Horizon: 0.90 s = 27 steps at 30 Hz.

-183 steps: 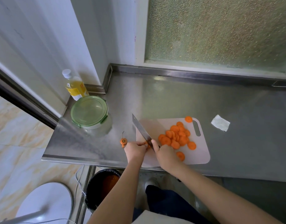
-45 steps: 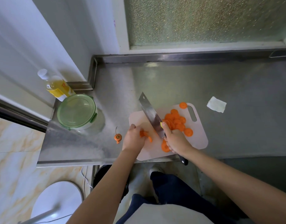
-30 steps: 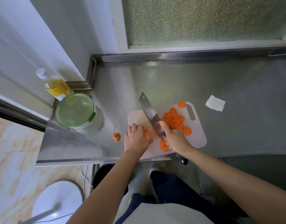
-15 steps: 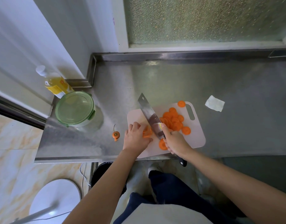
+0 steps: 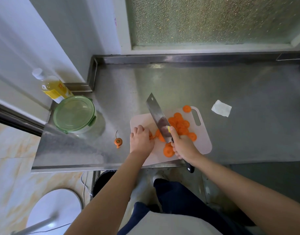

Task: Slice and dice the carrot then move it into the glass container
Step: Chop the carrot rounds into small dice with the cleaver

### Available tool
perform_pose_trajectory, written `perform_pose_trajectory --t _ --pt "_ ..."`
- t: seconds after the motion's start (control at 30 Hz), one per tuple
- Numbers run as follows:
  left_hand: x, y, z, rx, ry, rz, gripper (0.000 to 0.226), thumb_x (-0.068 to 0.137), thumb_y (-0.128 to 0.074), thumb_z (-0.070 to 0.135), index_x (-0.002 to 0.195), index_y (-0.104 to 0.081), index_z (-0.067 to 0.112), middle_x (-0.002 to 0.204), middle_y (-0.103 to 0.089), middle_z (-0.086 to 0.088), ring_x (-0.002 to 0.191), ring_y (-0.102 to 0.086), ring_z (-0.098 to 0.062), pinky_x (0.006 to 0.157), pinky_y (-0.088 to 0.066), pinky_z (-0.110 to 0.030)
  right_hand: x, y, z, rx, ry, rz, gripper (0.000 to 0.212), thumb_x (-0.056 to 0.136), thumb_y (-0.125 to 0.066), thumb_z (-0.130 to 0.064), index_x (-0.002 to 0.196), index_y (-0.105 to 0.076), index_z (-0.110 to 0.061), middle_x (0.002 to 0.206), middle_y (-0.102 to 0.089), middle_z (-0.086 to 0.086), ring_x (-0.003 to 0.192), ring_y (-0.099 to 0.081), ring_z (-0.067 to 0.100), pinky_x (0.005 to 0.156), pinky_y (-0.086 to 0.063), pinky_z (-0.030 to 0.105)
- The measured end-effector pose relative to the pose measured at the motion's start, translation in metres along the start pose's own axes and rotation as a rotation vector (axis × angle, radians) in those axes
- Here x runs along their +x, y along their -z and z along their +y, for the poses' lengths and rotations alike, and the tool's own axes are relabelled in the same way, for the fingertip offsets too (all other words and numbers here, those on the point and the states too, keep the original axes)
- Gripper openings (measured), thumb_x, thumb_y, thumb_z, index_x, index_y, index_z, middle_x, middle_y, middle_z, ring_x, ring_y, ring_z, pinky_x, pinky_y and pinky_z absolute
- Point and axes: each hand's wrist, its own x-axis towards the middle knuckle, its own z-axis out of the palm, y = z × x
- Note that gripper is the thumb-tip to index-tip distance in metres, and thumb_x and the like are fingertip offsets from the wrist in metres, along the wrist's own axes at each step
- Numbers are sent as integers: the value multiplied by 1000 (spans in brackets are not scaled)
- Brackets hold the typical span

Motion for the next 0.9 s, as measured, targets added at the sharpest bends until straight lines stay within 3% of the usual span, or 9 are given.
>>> perform_pose_trajectory --t 0.17,0.27,0.33,0.47,0.53,0.63,0.7,0.77,0.9 --pt "-12 8 -11 -320 -26 87 25 92 -49 18 115 -57 11 121 -51 -2 106 -51 -24 90 -39 -32 -3 2 7 -125 140 -6 63 93 -35 -60 49 -34 -15 44 -31 0 39 -33 13 44 -29 28" --pt "-28 24 -14 -567 47 301 20 95 -49 14 113 -56 10 111 -53 0 88 -55 -12 78 -44 -30 -8 6 12 -494 327 33 61 93 -31 -58 82 -66 -9 60 -57 6 62 -57 17 62 -45 33" --pt "-32 35 -22 -693 168 456 17 93 -48 7 107 -57 8 101 -54 -3 78 -52 -11 73 -41 -26 -11 9 14 -699 407 64 64 89 -25 -63 94 -65 -13 69 -60 3 69 -58 18 62 -41 29" --pt "-35 61 -36 -795 180 701 20 90 -45 7 99 -54 22 90 -53 -3 78 -53 -24 69 -47 -32 -12 10 21 -1008 552 133 62 89 -23 -66 86 -58 -15 76 -65 5 74 -63 23 59 -35 27" --pt "-36 73 -34 -697 111 730 15 89 -51 2 98 -57 13 89 -50 -2 76 -49 -18 69 -39 -17 -12 10 24 -1033 618 137 61 89 -28 -68 80 -56 -14 73 -66 7 70 -63 26 57 -34 28" --pt "-30 76 -30 -522 -81 564 14 82 -65 8 96 -65 11 93 -54 -1 84 -49 -15 75 -38 -22 -10 8 26 -1050 796 224 67 84 -26 -70 67 -59 -14 51 -58 4 46 -58 23 44 -30 25" --pt "-23 69 -29 -415 -177 326 25 77 -73 21 101 -69 16 100 -58 -1 95 -49 -19 85 -39 -31 -8 6 25 -1078 875 282 61 83 -32 -65 58 -58 -16 39 -48 0 31 -48 18 35 -23 21" --pt "-19 62 -26 -284 -214 104 40 73 -77 32 110 -67 22 109 -59 0 106 -46 -22 91 -36 -34 -7 4 25 -1133 895 312 64 83 -28 -67 64 -65 -18 39 -47 -2 31 -47 16 35 -21 19" --pt "-13 63 -19 -207 -225 -127 42 74 -77 37 112 -67 26 110 -64 6 102 -51 -12 83 -35 -18 -6 2 28 -1206 943 317 65 82 -27 -70 62 -62 -19 42 -51 -5 34 -49 12 34 -26 20"
